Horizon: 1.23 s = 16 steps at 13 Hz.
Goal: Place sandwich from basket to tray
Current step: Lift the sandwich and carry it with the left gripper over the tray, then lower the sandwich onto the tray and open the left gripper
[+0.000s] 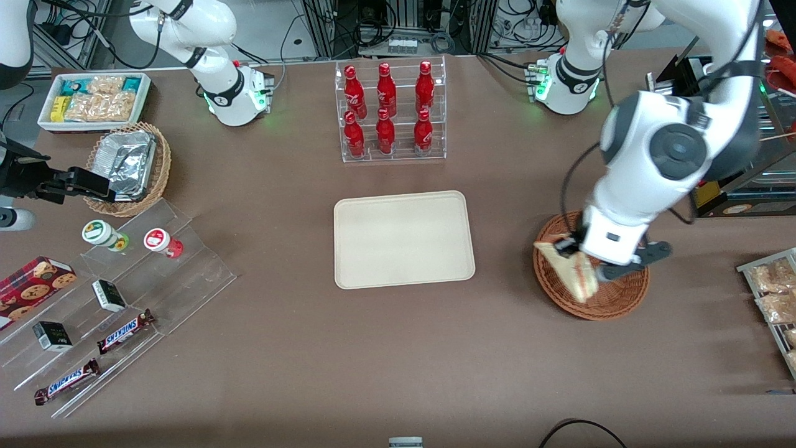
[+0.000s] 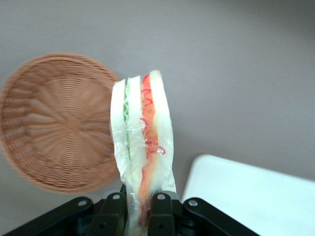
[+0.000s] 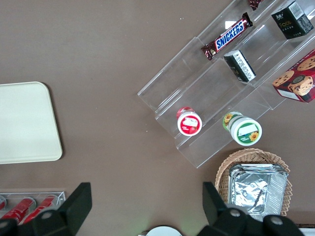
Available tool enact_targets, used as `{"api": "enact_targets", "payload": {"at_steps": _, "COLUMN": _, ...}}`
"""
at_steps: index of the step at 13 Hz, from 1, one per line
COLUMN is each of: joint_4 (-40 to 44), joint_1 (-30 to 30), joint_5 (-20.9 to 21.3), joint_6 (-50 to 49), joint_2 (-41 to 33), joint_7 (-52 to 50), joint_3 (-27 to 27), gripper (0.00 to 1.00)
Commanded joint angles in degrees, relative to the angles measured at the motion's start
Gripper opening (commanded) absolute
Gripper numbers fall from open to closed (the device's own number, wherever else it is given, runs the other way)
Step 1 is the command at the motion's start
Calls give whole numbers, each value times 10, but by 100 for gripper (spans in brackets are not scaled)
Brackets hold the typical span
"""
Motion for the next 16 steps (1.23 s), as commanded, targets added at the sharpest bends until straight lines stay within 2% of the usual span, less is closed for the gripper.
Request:
{"api": "enact_targets", "payload": {"at_steps": 1, "joint_4": 62, "joint_1": -76, "joint_5": 2, "joint_6": -11, "joint_2": 66, "joint_7": -5, "joint_3": 6, "gripper": 17}}
{"api": "enact_targets", "payload": {"at_steps": 3, "joint_4": 91, "joint_1": -126, "joint_5": 2, "joint_6": -7, "joint_2": 113, "joint_7": -7, "joint_3": 7, "gripper": 18}}
{"api": "enact_targets", "payload": {"at_steps": 7, "joint_4": 152, "joint_1": -181, "joint_5": 2, "joint_6": -5, "joint_2": 201, "joint_7": -6, "joint_3": 7, "gripper": 18}}
{"api": "enact_targets", "payload": {"at_steps": 11, "joint_4": 154, "joint_1": -228, "joint_5": 3, "joint_6": 38, "joint_2": 236, "joint_7": -13, "joint_3": 7, "gripper": 18}}
{"api": "enact_targets", "payload": {"at_steps": 13, "joint_4": 148, "joint_1": -252, "joint_5": 16, "joint_6": 74, "joint_2": 247, "joint_7": -29, "joint_3": 9, "gripper": 18}}
{"api": "enact_targets", "payload": {"at_steps": 16, "joint_4": 143, "joint_1": -265, "joint_5": 26, "joint_6": 77, "joint_2": 262, "joint_7": -41, "joint_3": 9, "gripper": 18}}
